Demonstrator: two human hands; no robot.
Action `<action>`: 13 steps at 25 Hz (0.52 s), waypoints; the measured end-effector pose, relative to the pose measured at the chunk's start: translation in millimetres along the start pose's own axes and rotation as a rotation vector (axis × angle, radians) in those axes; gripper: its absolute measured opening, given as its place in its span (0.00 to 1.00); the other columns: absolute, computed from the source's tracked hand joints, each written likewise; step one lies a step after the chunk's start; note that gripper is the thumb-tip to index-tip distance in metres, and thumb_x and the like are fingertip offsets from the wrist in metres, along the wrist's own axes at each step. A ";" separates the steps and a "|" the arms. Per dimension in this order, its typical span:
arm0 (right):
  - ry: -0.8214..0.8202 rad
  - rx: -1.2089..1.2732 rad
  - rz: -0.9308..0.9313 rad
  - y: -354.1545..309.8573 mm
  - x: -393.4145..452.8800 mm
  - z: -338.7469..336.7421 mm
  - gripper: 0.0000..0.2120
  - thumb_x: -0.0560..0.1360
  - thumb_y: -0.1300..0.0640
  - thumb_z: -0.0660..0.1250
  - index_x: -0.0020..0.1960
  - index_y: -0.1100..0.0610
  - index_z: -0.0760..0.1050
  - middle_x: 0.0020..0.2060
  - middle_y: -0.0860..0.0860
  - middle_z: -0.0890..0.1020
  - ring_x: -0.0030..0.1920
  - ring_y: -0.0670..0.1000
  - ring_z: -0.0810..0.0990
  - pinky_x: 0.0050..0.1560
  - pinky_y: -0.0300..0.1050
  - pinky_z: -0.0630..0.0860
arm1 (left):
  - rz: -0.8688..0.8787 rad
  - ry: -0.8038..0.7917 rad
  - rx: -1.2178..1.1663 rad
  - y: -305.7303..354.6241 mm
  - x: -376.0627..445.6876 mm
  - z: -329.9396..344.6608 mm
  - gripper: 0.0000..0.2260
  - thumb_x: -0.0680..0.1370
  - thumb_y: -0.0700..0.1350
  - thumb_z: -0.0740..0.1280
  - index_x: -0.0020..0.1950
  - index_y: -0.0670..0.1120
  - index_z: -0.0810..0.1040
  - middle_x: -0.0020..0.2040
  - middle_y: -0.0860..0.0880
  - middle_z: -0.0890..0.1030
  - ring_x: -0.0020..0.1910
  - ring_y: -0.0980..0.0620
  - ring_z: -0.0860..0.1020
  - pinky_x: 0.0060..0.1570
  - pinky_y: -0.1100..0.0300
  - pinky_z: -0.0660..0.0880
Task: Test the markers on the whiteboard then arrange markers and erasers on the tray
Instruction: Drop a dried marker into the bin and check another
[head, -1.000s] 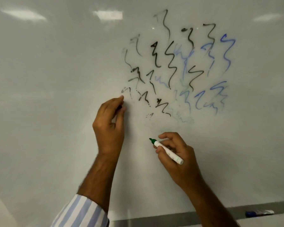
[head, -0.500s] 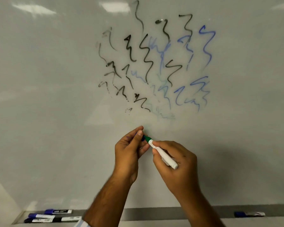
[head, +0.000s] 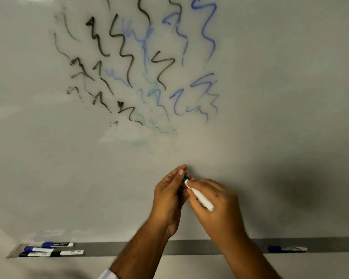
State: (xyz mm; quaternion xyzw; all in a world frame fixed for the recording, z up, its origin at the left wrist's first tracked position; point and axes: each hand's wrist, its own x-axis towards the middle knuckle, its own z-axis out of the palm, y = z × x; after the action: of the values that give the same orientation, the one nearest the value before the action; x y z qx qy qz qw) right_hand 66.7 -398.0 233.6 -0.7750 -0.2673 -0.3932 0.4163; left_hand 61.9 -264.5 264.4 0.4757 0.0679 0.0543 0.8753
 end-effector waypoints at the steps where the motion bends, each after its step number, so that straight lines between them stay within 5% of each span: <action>1: -0.002 -0.010 -0.010 8.9 -5.9 -3.9 0.13 0.76 0.55 0.76 0.59 0.57 0.87 0.52 0.50 0.89 0.49 0.47 0.88 0.54 0.41 0.85 | -0.013 0.003 -0.003 -10.2 0.2 3.3 0.11 0.84 0.45 0.67 0.62 0.44 0.86 0.48 0.44 0.85 0.48 0.49 0.84 0.46 0.59 0.82; 8: -0.066 0.135 0.238 66.0 -80.6 -34.1 0.12 0.76 0.59 0.77 0.59 0.57 0.87 0.52 0.48 0.89 0.51 0.44 0.87 0.54 0.37 0.83 | -0.181 -0.037 0.133 -102.3 -6.5 6.2 0.12 0.86 0.45 0.65 0.65 0.45 0.85 0.51 0.45 0.85 0.53 0.49 0.85 0.50 0.56 0.82; 13: -0.172 0.379 1.020 117.4 -132.0 -71.8 0.04 0.77 0.60 0.78 0.51 0.53 0.86 0.46 0.49 0.89 0.48 0.51 0.89 0.49 0.45 0.86 | -0.408 -0.156 0.520 -189.8 -8.6 -7.2 0.14 0.87 0.47 0.64 0.72 0.53 0.78 0.64 0.48 0.84 0.63 0.49 0.83 0.58 0.53 0.81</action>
State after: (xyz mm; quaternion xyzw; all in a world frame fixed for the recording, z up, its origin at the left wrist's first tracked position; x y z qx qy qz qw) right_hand 53.7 -530.9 97.4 -0.7472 0.0431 -0.0219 0.6628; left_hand 58.0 -362.6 101.6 0.6624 0.1061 -0.1775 0.7200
